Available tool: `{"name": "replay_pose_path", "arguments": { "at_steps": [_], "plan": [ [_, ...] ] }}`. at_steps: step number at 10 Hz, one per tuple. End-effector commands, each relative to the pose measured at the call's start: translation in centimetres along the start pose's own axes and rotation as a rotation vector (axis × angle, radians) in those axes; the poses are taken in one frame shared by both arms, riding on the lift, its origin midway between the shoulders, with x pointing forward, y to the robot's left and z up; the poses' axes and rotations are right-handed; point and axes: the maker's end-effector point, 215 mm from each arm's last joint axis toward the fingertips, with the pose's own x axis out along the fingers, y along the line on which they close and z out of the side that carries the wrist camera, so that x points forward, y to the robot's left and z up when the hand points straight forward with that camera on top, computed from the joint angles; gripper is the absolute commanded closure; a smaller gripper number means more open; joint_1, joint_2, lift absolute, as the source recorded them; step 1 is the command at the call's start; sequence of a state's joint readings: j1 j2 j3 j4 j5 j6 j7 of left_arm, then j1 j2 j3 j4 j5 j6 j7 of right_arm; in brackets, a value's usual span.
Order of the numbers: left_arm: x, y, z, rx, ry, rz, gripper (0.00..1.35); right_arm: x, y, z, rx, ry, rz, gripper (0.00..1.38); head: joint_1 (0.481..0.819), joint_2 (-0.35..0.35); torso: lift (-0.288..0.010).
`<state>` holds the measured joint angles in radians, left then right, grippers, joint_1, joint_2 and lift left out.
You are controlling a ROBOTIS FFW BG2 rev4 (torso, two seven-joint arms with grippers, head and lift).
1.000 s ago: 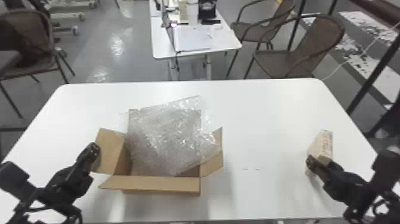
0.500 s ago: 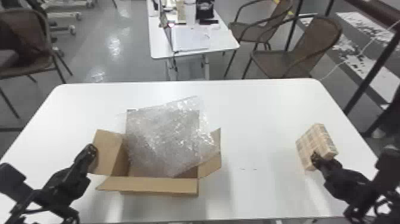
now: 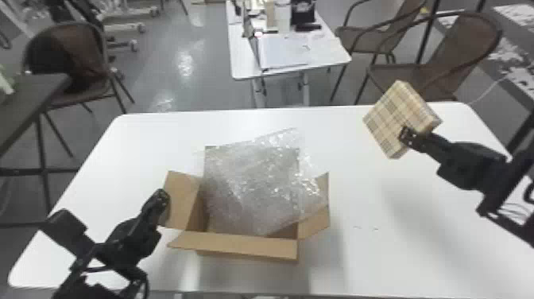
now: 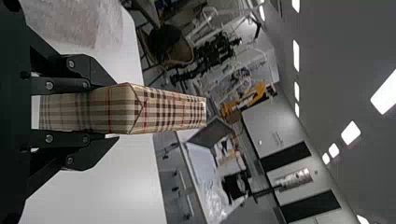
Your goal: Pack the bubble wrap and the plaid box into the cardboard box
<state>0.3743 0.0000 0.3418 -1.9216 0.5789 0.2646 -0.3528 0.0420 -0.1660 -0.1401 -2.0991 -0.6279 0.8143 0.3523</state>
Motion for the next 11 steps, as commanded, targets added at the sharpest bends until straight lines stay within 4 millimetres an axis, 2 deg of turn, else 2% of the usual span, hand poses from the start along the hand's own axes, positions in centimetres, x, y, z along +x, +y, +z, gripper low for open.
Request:
{"name": "replay_pose_path", "arguments": {
  "at_steps": [1,2,3,4,6,7,8,11],
  "plan": [
    [0.6,-0.5,-0.4,-0.005,0.007,-0.009,1.16,2.0,6.0,3.9,0.003,0.011,0.177,1.28,0.695,0.173,-0.119],
    [0.8,-0.8,-0.5,-0.005,0.011,-0.014,1.16,2.9,9.3,5.1,0.026,0.015,0.272,1.28,0.695,0.201,-0.119],
    [0.9,-0.8,-0.6,-0.003,0.015,-0.015,1.16,3.6,12.0,5.4,0.073,0.03,0.364,1.28,0.695,0.23,-0.119],
    [1.2,-1.0,-0.6,0.0,0.019,-0.017,1.16,4.7,14.1,4.8,0.105,0.058,0.453,1.28,0.68,0.259,-0.119],
    [1.6,-1.6,-0.9,-0.005,0.023,-0.029,1.16,6.4,17.2,1.8,0.251,0.126,0.603,1.28,0.671,0.3,-0.119],
    [1.7,-1.6,-1.0,-0.005,0.024,-0.03,1.16,7.0,16.8,0.4,0.293,0.142,0.596,1.28,0.673,0.325,-0.119],
    [1.5,-1.5,-1.1,-0.005,0.026,-0.027,1.16,7.8,15.6,-0.8,0.303,0.151,0.559,1.28,0.679,0.335,-0.119],
    [1.6,-1.7,-1.0,-0.006,0.024,-0.031,1.16,9.1,13.1,-4.1,0.32,0.19,0.496,1.28,0.695,0.332,-0.119]
  ]
}}
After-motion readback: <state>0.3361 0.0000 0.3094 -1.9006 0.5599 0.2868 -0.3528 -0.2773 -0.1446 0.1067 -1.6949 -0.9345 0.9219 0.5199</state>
